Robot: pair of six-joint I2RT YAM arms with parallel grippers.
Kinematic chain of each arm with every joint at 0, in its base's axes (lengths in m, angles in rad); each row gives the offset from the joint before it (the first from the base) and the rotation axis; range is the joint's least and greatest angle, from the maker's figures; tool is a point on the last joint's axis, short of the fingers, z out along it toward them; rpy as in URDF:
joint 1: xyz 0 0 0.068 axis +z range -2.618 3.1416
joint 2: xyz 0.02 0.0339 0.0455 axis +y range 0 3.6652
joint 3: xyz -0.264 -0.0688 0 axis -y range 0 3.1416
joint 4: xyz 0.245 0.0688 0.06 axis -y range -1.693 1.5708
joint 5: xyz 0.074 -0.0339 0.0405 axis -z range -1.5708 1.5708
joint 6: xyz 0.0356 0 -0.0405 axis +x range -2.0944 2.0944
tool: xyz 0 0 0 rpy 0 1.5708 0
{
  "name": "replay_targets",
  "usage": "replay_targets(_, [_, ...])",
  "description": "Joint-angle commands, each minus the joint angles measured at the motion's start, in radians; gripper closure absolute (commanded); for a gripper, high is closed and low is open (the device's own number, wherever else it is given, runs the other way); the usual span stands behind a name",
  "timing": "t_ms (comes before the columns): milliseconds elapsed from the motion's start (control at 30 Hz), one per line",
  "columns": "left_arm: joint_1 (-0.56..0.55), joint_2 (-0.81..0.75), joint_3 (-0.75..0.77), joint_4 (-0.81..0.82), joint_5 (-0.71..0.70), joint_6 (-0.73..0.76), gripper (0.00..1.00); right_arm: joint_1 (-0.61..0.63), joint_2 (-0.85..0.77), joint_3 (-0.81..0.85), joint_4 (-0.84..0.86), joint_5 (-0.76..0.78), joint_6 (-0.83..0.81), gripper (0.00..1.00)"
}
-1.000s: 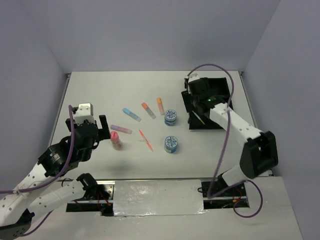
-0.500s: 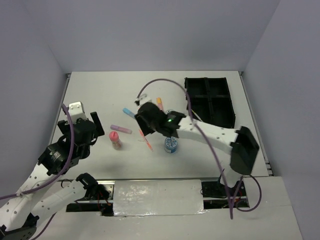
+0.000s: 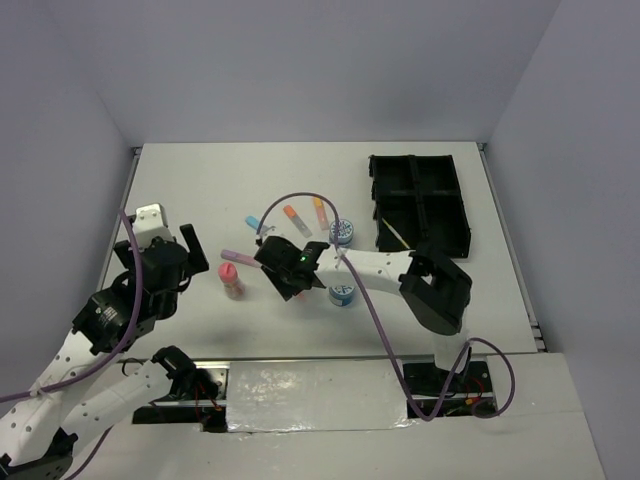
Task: Sort the stationery into containers
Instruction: Pick up the pen from the center of the board.
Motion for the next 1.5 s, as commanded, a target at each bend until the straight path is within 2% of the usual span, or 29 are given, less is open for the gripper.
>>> replay_targets(0, [0.004, 0.0, 0.014, 0.047, 0.013, 0.025, 0.01, -0.006, 0.058, 0.024, 0.017, 0.01, -0.003, 0.47])
replay_targets(533, [0.004, -0.008, 0.008, 0.067, 0.039, 0.045, 0.01, -0.047, 0.113, 0.021, 0.036, -0.041, -0.042, 0.51])
replay_targets(667, [0.004, -0.003, 0.008, 0.065, 0.039, 0.045, 0.01, -0.06, 0.136, 0.018, 0.044, -0.068, -0.046, 0.58])
replay_targets(900, [0.006, -0.003, 0.006, 0.068, 0.042, 0.048, 0.01, -0.09, 0.108, -0.028, 0.047, -0.103, -0.035, 0.84])
replay_targets(1000, [0.006, -0.003, 0.006, 0.07, 0.044, 0.049, 0.01, -0.109, 0.087, -0.048, 0.049, -0.107, -0.031, 0.89])
replay_targets(1033, [0.006, -0.003, 0.008, 0.071, 0.045, 0.048, 0.01, -0.112, 0.076, -0.057, 0.047, -0.103, -0.028, 0.98])
replay_targets(1200, [0.006, 0.001, 0.006, 0.073, 0.057, 0.051, 0.01, -0.145, 0.033, -0.077, 0.033, -0.074, 0.001, 1.0])
replay_targets(1267, [0.006, 0.004, 0.014, 0.082, 0.092, 0.049, 0.01, -0.152, -0.028, -0.082, 0.03, -0.05, 0.029, 1.0])
replay_targets(1300, [0.006, 0.007, 0.019, 0.093, 0.176, 0.043, 0.01, -0.155, -0.059, -0.093, 0.035, -0.013, 0.043, 1.0])
replay_targets(1367, [0.006, 0.029, 0.01, 0.105, 0.258, -0.02, 0.01, -0.158, -0.156, -0.105, 0.036, 0.022, 0.078, 1.0])
replay_targets(1467, [-0.008, 0.147, 0.006, 0.064, 0.376, -0.13, 0.02, -0.155, -0.269, -0.142, 0.032, 0.077, 0.118, 1.0])
